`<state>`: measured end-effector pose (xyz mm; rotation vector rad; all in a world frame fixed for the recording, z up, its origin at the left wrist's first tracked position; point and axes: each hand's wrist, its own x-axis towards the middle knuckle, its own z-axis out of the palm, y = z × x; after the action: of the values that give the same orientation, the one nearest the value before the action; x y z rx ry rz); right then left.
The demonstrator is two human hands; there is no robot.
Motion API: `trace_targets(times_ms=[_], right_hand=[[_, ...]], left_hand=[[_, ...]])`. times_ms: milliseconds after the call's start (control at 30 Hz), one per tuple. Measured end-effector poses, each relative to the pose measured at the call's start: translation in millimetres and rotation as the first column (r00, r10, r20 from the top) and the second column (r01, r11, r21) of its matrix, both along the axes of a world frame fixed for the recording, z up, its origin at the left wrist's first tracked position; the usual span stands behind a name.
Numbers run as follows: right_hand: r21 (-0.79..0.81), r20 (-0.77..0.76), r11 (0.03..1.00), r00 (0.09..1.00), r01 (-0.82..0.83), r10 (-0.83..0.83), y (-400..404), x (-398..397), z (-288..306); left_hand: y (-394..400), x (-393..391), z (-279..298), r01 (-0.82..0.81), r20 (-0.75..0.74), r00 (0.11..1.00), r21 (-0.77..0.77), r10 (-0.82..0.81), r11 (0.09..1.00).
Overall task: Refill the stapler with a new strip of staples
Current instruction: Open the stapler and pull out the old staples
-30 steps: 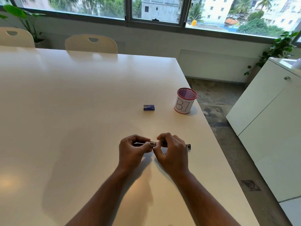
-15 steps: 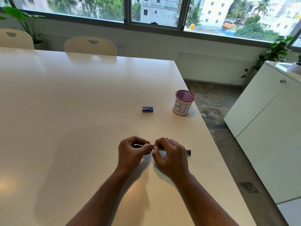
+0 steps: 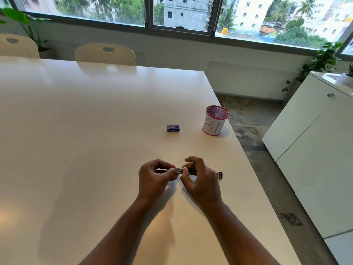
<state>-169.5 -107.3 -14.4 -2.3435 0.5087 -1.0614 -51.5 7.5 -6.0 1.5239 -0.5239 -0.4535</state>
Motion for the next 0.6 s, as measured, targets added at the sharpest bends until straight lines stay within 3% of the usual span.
trace_targets(times_ms=[200, 467, 600], right_hand=[[-0.007, -0.04, 0.998, 0.997, -0.069, 0.068, 3.4, 2.3, -1.1], [0.077, 0.002, 0.996, 0.999, -0.051, 0.051, -8.0, -6.9, -5.1], [0.044, 0.042, 0.999, 0.999, -0.009, 0.007, -7.7, -5.2, -6.2]], left_hand=[[-1.5, -2.6, 0.9, -0.011, 0.016, 1.0, 0.011, 0.011, 1.0], [1.9, 1.7, 1.2, -0.023, -0.036, 0.999, -0.002, 0.023, 1.0], [4.4, 2.7, 3.8, -0.006, -0.076, 0.997, -0.031, 0.003, 1.0]])
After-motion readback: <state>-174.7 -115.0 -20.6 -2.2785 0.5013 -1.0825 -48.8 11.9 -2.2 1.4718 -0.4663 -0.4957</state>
